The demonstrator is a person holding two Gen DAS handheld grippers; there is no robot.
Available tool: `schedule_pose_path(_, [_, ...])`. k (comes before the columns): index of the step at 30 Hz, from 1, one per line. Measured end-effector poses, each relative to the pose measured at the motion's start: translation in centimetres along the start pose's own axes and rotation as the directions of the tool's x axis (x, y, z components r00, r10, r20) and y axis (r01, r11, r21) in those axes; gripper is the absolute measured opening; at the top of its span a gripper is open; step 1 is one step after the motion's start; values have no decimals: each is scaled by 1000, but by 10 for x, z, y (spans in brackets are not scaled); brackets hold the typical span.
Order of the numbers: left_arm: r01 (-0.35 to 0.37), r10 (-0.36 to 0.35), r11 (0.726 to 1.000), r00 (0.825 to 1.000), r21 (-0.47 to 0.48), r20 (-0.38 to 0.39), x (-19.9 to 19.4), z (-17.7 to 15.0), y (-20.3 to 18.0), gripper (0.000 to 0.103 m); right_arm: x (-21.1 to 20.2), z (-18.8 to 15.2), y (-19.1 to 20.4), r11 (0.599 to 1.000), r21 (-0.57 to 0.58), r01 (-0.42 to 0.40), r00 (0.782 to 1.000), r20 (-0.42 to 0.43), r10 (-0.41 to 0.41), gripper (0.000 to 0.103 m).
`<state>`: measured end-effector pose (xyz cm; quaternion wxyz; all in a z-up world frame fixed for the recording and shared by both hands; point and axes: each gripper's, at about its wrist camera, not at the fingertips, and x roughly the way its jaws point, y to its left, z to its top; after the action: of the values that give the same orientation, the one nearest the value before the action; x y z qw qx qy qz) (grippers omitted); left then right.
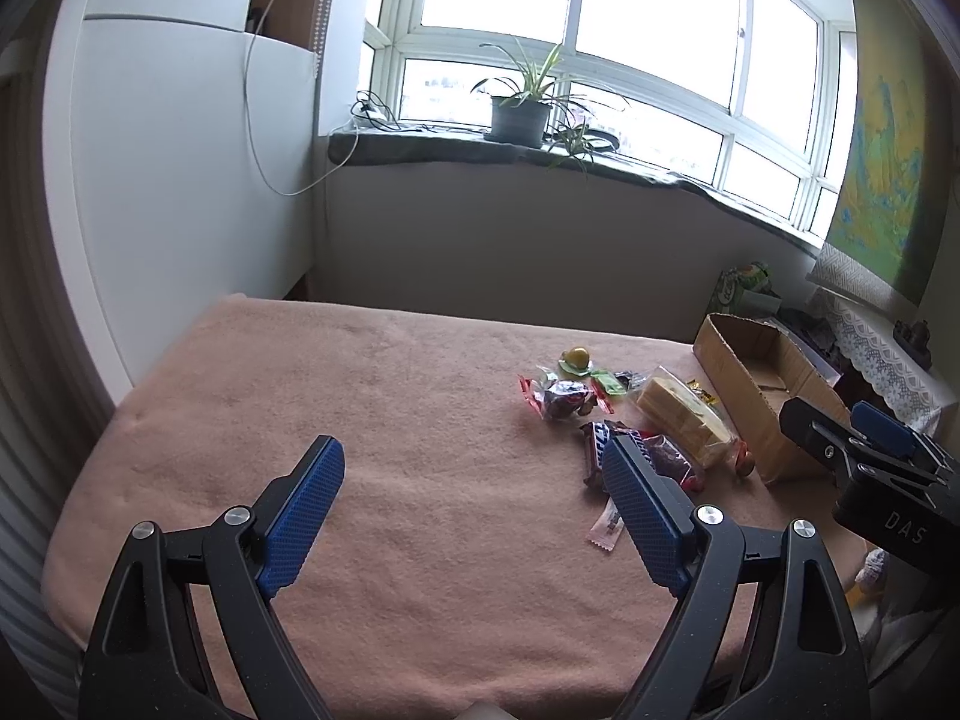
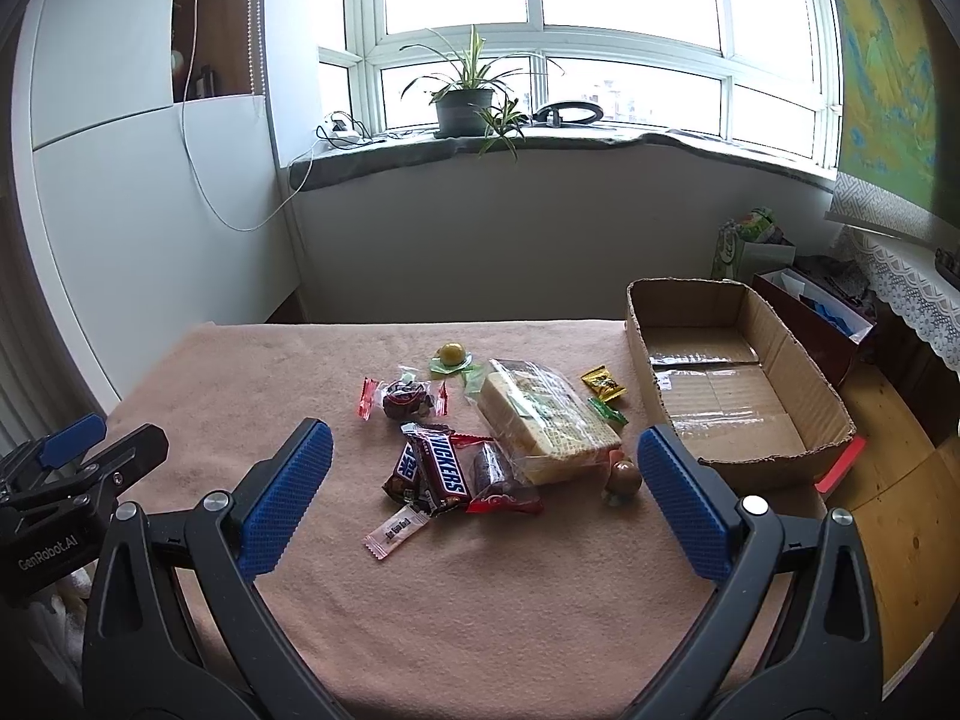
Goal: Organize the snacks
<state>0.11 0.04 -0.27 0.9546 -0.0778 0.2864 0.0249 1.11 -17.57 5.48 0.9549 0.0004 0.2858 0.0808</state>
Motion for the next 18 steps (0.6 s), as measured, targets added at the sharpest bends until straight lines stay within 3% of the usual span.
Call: schedule_pose_path(18, [8, -8, 1000, 1000, 3, -2, 1, 0, -1, 88, 2, 0, 4, 1000, -11, -3, 1000, -2, 3, 103])
